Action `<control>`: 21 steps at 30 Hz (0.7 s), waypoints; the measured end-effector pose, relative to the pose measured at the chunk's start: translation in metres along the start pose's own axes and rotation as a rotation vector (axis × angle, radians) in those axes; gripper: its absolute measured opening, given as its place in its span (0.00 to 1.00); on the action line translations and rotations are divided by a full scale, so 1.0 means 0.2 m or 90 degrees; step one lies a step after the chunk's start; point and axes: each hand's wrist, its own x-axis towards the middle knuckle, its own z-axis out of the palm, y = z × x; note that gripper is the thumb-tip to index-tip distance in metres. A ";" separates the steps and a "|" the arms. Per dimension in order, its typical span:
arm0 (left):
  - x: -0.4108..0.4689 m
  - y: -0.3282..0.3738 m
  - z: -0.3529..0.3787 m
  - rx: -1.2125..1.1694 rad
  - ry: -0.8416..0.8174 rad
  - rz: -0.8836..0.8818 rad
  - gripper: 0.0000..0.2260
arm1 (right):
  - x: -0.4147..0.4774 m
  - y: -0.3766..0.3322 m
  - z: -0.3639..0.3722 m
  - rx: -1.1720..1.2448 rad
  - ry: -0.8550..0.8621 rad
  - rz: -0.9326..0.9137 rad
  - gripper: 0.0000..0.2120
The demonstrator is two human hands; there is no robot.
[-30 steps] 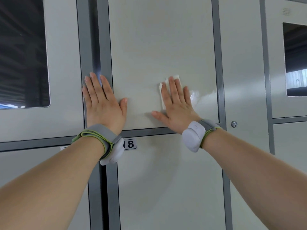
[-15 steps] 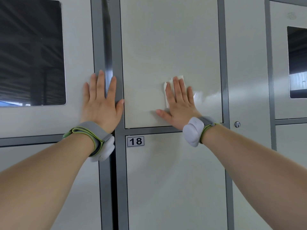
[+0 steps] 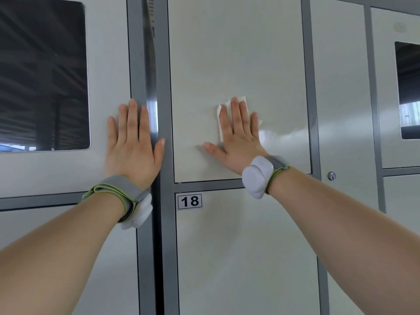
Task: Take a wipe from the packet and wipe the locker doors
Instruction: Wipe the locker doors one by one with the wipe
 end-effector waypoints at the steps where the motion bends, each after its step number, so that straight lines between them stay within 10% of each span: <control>1: 0.00 0.00 0.00 -0.001 -0.002 -0.001 0.31 | -0.03 -0.01 0.01 -0.005 -0.003 -0.016 0.41; 21: -0.01 0.00 0.00 0.000 -0.002 0.005 0.31 | -0.03 -0.12 0.05 -0.044 0.003 -0.110 0.45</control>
